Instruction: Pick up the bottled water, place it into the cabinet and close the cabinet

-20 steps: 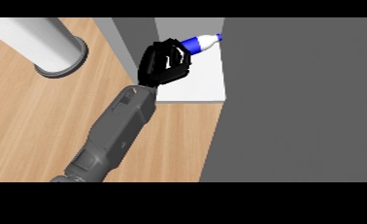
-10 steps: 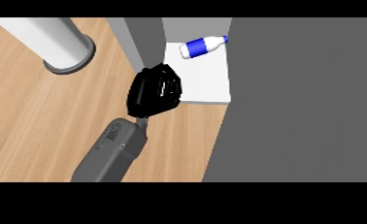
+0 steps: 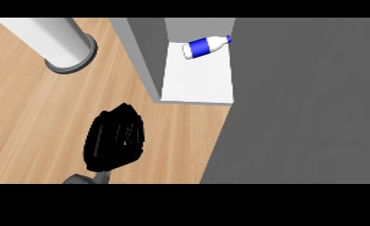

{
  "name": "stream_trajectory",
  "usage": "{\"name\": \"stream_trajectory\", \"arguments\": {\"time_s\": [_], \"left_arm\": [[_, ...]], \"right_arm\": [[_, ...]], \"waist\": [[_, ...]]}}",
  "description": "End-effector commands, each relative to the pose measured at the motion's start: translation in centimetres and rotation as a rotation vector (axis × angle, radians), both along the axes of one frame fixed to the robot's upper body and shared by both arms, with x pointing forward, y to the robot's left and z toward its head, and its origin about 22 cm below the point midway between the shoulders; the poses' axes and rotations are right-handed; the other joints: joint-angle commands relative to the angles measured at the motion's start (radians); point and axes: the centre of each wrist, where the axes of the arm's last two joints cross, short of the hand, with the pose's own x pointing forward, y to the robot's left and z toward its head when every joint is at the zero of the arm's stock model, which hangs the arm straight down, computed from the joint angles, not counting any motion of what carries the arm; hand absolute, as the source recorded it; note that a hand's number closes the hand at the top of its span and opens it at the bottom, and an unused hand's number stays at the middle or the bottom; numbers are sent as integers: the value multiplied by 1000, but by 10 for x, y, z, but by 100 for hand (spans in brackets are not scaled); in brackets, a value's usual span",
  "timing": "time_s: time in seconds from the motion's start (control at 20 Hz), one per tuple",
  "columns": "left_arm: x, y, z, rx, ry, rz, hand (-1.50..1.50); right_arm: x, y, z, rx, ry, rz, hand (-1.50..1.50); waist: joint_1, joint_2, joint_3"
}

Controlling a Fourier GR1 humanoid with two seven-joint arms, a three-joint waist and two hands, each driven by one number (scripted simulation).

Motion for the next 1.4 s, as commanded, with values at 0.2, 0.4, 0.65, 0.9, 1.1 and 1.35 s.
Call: {"name": "stream_trajectory", "arguments": {"time_s": [0.2, 0.4, 0.65, 0.9, 1.1, 1.35], "left_arm": [[-70, 46, 30, 7, -16, 36, 150], [-86, 50, 29, 7, -22, 64, 150], [-114, 91, 33, 11, -25, 87, 150], [-133, 123, 46, 8, -32, 118, 150], [-145, 133, 40, -7, -25, 102, 150], [-159, 145, 47, -1, -18, 127, 150]], "right_arm": [[-16, 17, 20, 41, 22, 175, 150], [-9, 33, 27, 83, 14, 181, 150], [9, 57, 35, 74, -28, 149, 150], [43, 84, 61, 87, -6, 107, 150], [74, 115, 62, 126, 0, 50, 150], [131, 107, 60, 98, 16, 31, 150]], "waist": [[2, 2, -1], [-8, 5, -3], [-8, 5, -3], [-12, 11, -2], [-8, 13, -1], [-8, 17, 1]]}}
